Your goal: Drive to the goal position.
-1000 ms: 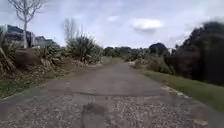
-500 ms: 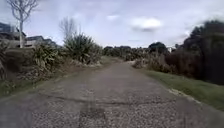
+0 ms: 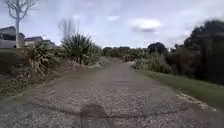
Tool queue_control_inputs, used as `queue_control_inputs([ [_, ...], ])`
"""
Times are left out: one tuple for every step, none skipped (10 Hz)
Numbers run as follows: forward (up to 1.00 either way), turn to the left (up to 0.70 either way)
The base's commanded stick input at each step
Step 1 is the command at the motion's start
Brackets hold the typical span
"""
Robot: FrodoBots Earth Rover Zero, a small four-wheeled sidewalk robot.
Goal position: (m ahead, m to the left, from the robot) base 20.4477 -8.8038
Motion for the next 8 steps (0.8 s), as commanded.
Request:
queue_control_inputs([
  [0.70,0.00],
  [0.70,0.00],
  [0.70,0.00],
  [0.70,0.00],
  [0.70,0.00],
  [0.70,0.00],
  [0.70,0.00],
  [0.70,0.00],
])
